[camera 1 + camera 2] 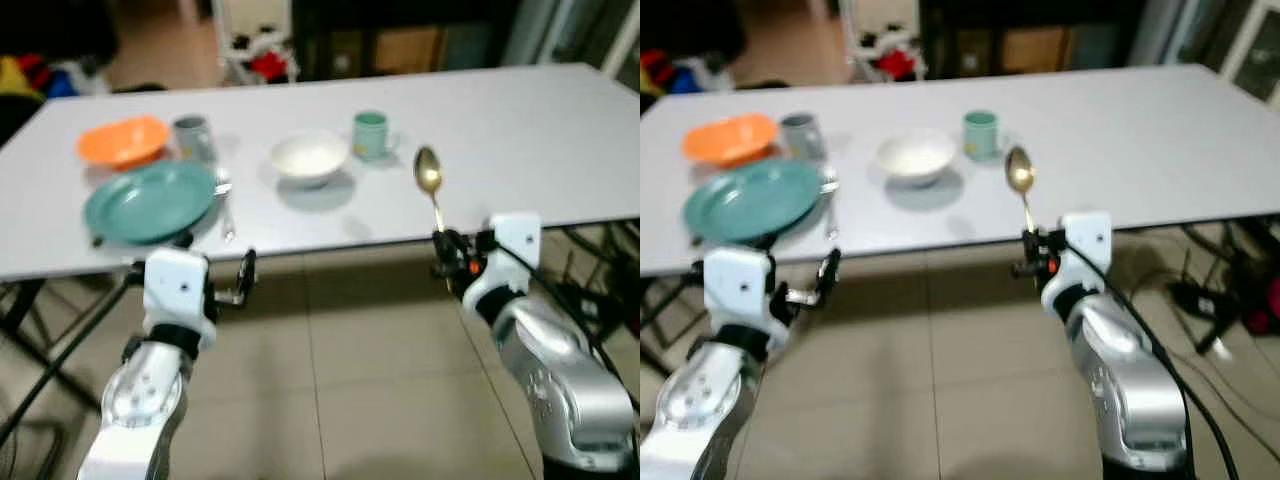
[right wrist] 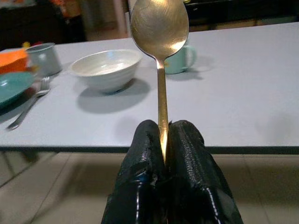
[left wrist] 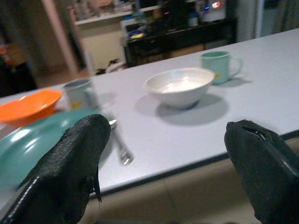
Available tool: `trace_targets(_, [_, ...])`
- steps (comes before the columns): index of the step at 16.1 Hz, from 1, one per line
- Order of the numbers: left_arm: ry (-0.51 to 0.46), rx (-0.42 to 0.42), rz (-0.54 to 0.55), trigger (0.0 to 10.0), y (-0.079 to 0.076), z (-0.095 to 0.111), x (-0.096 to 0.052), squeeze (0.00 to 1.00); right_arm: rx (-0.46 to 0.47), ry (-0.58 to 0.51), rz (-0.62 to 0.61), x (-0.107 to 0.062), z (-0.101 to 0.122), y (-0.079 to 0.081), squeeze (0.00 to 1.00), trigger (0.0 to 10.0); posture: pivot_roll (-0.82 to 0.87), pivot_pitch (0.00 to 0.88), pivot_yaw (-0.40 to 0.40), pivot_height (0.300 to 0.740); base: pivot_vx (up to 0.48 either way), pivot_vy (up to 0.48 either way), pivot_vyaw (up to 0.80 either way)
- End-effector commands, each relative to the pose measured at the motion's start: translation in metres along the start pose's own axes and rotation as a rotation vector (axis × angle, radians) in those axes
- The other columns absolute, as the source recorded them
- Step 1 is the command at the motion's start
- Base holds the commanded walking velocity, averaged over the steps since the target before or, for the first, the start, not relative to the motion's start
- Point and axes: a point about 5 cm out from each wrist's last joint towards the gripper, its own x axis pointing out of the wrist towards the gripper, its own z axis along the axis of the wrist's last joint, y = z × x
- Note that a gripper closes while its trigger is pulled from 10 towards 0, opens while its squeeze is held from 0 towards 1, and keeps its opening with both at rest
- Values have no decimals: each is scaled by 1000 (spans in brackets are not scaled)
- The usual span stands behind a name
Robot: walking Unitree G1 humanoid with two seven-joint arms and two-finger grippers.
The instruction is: Setting the table
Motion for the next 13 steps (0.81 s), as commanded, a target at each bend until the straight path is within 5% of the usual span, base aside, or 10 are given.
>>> trace_targets(1, [-9, -2, -14, 10000, -4, 2, 1, 0, -9, -10, -33, -2, 5, -8, 0, 10000, -129, 0, 61, 740, 345, 0, 0])
trace_targets(11, [-9, -2, -14, 10000, -4, 2, 1, 0, -9, -10, -33, -2, 5, -8, 0, 10000, -129, 0, 61, 740, 345, 0, 0])
trace_targets(13, [-8, -1, -64, 10000, -10, 1, 4, 0, -76, 129, -13, 4, -9, -8, 0, 10000, -132, 0, 62, 740, 345, 0, 0])
